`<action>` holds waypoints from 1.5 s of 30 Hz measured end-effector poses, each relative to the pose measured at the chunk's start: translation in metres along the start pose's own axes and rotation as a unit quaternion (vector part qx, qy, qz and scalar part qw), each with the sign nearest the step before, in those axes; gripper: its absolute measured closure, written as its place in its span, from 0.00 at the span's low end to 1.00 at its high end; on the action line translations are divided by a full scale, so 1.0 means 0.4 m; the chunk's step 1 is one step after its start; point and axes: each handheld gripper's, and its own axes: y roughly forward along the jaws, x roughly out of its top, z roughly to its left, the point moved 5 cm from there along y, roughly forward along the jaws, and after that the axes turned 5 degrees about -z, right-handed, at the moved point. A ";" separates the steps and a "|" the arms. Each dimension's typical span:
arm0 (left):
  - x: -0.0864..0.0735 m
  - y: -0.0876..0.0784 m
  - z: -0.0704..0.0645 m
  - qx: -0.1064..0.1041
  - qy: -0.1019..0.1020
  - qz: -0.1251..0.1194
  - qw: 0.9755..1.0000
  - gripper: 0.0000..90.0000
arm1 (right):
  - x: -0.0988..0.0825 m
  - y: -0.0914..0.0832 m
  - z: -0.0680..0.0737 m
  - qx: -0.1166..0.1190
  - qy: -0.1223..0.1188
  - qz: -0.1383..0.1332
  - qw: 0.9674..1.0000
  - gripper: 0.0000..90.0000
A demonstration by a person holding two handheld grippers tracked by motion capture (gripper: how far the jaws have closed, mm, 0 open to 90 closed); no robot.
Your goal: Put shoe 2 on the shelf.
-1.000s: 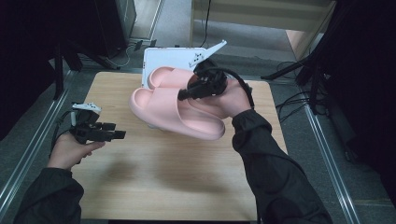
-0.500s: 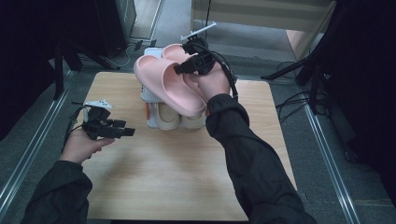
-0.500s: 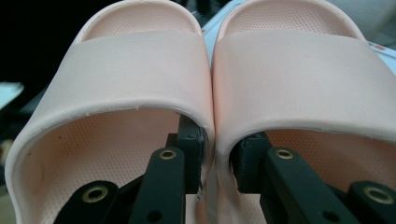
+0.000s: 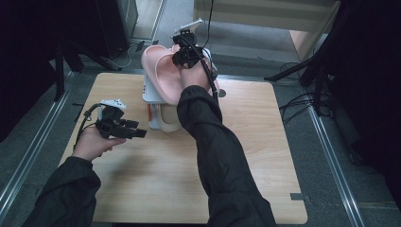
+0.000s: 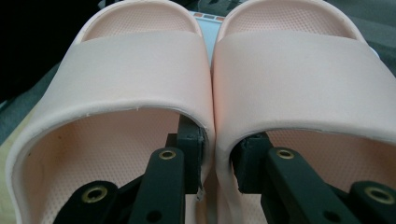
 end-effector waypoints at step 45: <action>-0.011 0.026 -0.014 -0.017 0.014 0.043 0.999 0.39 | 0.006 0.086 -0.016 -0.053 0.102 -0.034 0.993 0.70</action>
